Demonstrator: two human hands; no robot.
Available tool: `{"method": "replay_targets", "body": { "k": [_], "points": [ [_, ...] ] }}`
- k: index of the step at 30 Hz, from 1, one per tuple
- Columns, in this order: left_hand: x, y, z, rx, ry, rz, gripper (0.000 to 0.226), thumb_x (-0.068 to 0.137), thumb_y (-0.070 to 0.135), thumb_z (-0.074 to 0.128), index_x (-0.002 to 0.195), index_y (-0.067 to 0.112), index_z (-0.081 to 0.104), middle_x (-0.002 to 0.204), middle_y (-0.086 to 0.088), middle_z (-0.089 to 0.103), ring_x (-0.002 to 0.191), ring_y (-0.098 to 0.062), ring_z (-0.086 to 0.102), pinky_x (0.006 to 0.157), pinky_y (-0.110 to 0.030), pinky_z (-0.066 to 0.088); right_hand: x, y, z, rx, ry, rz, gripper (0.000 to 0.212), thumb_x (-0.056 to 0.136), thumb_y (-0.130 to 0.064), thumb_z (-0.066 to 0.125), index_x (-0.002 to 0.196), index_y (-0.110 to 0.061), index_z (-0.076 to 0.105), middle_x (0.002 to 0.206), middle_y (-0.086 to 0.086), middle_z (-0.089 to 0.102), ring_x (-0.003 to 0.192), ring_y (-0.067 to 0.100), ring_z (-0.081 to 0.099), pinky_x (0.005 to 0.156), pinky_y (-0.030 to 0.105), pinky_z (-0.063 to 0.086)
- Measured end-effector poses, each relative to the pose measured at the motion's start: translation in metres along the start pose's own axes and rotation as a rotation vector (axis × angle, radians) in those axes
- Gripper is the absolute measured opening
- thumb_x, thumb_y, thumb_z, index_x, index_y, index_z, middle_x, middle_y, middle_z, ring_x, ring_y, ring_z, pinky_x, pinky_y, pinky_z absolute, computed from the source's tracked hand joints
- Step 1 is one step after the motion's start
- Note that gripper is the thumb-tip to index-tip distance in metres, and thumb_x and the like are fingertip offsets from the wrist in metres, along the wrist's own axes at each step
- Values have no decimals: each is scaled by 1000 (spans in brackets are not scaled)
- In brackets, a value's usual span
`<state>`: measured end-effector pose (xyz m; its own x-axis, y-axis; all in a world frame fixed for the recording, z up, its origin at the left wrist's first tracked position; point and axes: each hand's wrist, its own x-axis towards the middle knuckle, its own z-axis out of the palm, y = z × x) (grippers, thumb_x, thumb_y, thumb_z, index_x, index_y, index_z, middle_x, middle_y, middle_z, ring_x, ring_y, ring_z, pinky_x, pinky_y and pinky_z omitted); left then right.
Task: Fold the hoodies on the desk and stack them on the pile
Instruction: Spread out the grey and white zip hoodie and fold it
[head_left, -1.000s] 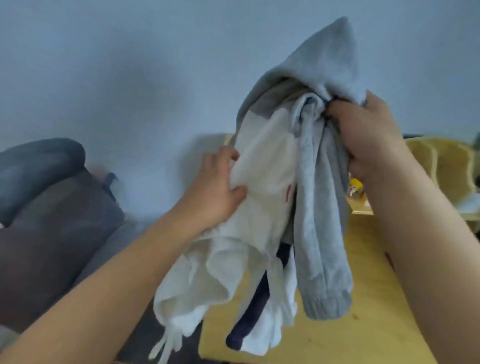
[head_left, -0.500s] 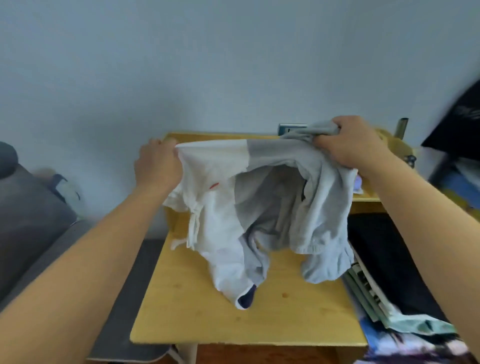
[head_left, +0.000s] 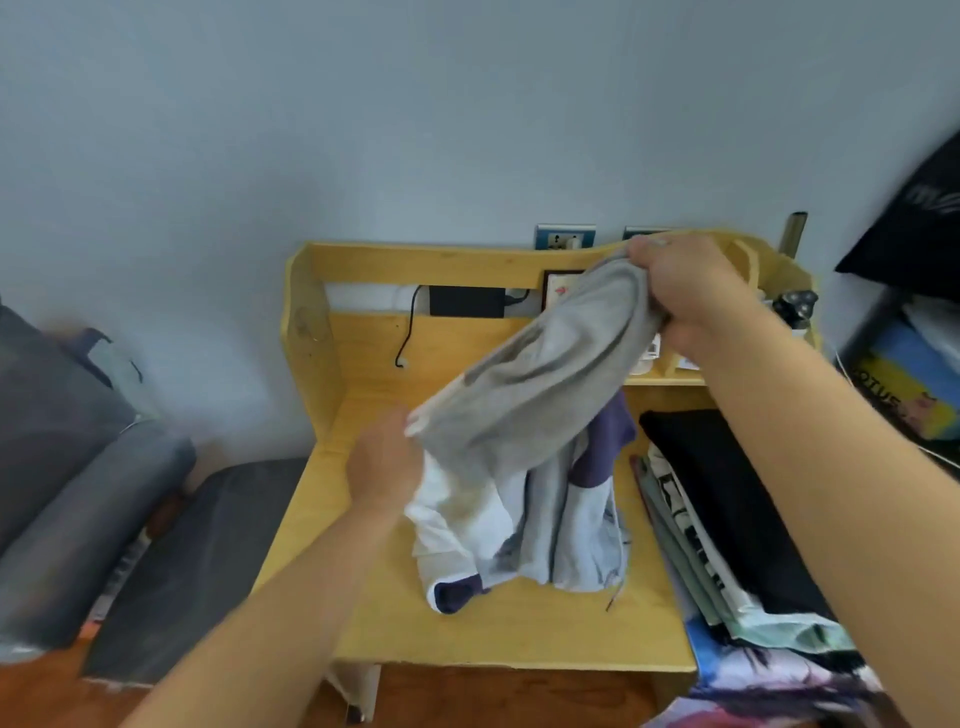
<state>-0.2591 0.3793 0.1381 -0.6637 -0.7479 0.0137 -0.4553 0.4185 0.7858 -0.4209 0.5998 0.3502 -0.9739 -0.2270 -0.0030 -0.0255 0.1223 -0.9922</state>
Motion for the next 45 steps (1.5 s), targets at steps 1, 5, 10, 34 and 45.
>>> {"method": "replay_targets", "body": {
  "k": [1,5,10,34,45],
  "points": [
    [7,-6,-15,156,77,57,22,94,16,53,112,18,65,104,-9,67,99,-39,63,72,-39,48,4,3,-12,64,31,17,14,100,-20,58,97,-12,68,102,8,70,92,20,68,76,34,59],
    [16,16,-95,207,293,257,18,90,5,47,78,14,57,68,-4,53,73,-37,55,59,-39,36,19,6,-24,251,64,7,17,97,-14,57,82,-15,63,84,4,63,79,19,63,70,33,55],
    [-3,82,-175,92,270,331,24,81,26,40,80,11,60,71,-9,56,68,-28,51,57,-35,35,50,-76,15,294,109,-243,6,81,-11,59,76,-9,63,74,10,58,69,19,60,57,34,51],
    [-36,-98,-129,-987,-83,-745,44,100,9,49,143,-3,49,135,-26,62,119,-40,65,105,-54,47,-186,395,156,-605,-701,732,113,73,-51,79,157,-28,6,151,6,19,137,30,35,98,33,39],
    [-20,6,-154,-1251,-400,-174,41,91,-9,51,129,4,58,123,-19,60,109,-30,61,94,-34,57,-162,349,219,-466,-184,624,59,95,-40,55,148,-23,35,155,9,29,128,36,49,94,37,43]
  ]
}}
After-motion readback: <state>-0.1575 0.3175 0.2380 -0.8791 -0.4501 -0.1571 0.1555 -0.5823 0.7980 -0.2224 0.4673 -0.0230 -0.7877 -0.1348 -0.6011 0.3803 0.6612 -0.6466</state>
